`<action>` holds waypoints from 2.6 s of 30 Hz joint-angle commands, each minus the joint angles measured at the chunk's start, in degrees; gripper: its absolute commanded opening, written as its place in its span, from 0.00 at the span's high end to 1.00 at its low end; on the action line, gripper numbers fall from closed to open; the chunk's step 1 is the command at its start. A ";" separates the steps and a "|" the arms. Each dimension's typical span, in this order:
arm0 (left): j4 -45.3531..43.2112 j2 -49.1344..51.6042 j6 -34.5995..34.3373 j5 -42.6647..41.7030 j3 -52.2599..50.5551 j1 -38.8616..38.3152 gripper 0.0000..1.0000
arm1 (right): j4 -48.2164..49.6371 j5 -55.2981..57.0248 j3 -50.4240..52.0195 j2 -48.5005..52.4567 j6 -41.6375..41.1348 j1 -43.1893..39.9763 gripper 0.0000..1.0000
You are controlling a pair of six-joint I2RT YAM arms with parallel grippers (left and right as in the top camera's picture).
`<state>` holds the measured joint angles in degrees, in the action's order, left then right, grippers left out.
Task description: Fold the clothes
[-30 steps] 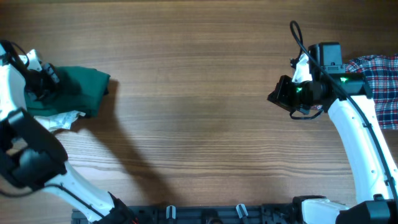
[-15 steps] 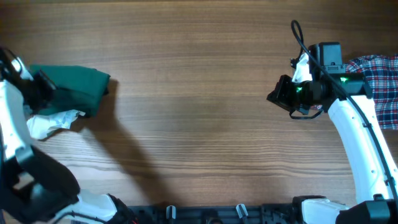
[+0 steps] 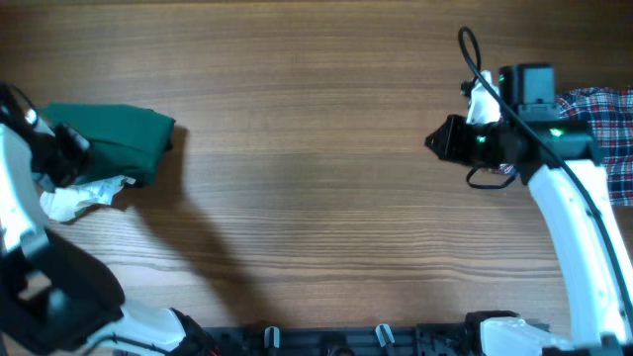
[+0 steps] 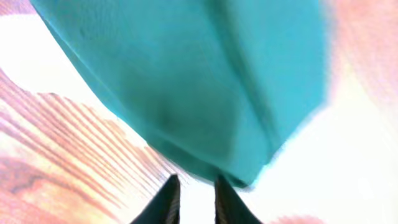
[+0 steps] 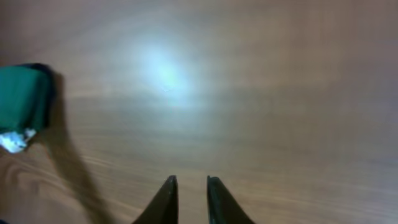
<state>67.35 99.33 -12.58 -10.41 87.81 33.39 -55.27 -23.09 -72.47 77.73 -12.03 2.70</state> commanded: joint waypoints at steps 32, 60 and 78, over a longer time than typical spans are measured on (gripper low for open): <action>7.08 -29.42 20.06 -1.68 7.45 -33.14 0.00 | 7.80 -2.01 -6.34 -26.36 2.25 1.29 0.01; 7.08 -29.42 20.06 -1.68 7.45 -33.14 0.00 | 19.80 11.04 55.91 -77.64 22.34 -3.32 0.01; 7.08 -29.42 20.06 -1.68 7.45 -33.14 0.00 | 21.75 10.84 63.32 -77.31 20.94 -3.32 0.00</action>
<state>74.61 69.95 6.63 -12.23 95.22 0.47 -33.61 -12.78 -9.41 1.15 9.08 -0.38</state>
